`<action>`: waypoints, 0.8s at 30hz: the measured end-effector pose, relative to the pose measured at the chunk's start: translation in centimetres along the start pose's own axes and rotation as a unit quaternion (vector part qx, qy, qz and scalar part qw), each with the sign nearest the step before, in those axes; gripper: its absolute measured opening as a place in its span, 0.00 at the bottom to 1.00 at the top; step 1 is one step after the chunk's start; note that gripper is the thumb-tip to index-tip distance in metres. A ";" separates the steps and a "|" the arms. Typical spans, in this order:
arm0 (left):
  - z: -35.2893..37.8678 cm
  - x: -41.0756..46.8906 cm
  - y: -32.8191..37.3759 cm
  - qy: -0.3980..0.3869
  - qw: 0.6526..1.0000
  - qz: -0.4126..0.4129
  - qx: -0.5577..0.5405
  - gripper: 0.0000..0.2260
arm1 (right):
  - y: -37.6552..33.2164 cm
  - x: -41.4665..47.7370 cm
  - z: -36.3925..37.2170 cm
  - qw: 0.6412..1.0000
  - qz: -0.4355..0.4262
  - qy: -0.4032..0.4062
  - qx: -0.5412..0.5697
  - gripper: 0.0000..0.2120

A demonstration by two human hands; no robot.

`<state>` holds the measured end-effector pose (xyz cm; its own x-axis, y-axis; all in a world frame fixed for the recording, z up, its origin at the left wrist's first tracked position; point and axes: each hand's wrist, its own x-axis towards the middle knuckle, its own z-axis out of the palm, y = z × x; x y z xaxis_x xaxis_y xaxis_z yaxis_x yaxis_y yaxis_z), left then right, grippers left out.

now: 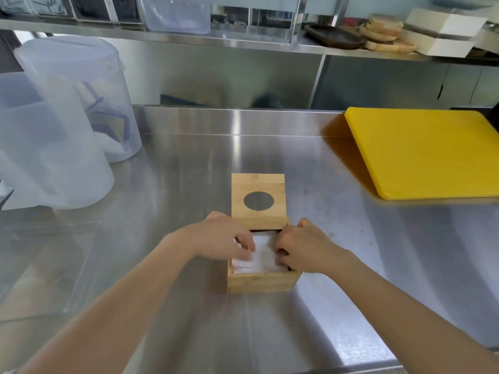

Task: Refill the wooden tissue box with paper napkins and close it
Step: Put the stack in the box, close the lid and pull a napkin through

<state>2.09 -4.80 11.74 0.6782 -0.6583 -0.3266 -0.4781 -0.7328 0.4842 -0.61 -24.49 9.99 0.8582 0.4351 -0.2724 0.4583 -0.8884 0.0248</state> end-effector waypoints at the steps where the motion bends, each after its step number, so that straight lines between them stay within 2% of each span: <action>1: -0.6 -0.4 -0.3 0.034 0.994 0.013 -0.102 0.07 | 0.0 -0.3 -0.4 0.998 0.004 0.000 0.061 0.09; 3: -1.6 -1.1 -0.9 0.145 0.958 0.023 -0.246 0.04 | 0.3 -0.9 -1.5 0.979 0.030 0.034 0.200 0.06; 4: -1.8 -1.2 -1.3 0.203 0.939 0.011 -0.277 0.02 | 0.7 -1.0 -2.1 0.961 0.054 0.073 0.260 0.06; 6: -1.9 -1.1 -2.1 0.297 0.905 -0.032 -0.303 0.05 | 1.6 -0.8 -3.0 0.915 0.119 0.161 0.350 0.05; 8: -1.9 -0.4 -2.5 0.356 0.866 -0.090 -0.340 0.07 | 2.7 -0.1 -3.2 0.859 0.175 0.222 0.428 0.04; 10: -1.8 0.3 -2.7 0.375 0.833 -0.148 -0.380 0.05 | 3.6 0.7 -3.1 0.804 0.207 0.246 0.501 0.02; 11: -1.7 0.6 -2.7 0.365 0.826 -0.170 -0.395 0.03 | 3.9 1.1 -3.0 0.787 0.217 0.241 0.525 0.04; 13: -1.4 1.1 -2.5 0.322 0.830 -0.193 -0.413 0.09 | 4.2 1.8 -2.7 0.763 0.229 0.202 0.570 0.10; 15: -1.3 1.5 -2.1 0.280 0.841 -0.194 -0.421 0.13 | 4.2 2.3 -2.6 0.763 0.231 0.155 0.583 0.13; 18: -1.2 2.1 -1.9 0.268 0.842 -0.185 -0.430 0.13 | 4.0 2.7 -2.5 0.759 0.204 0.121 0.607 0.09; 21: -0.9 2.5 -2.0 0.308 0.832 -0.181 -0.425 0.10 | 3.6 2.8 -2.5 0.754 0.208 0.139 0.608 0.08; 24: -0.6 2.5 -2.4 0.337 0.849 -0.153 -0.377 0.08 | 3.3 2.6 -2.3 0.763 0.196 0.172 0.591 0.07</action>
<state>5.30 -4.60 10.24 0.9930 -0.0231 -0.1154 0.0991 -0.3654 0.9256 3.66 -25.97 11.57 0.9787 -0.0662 -0.1942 -0.2046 -0.3830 -0.9008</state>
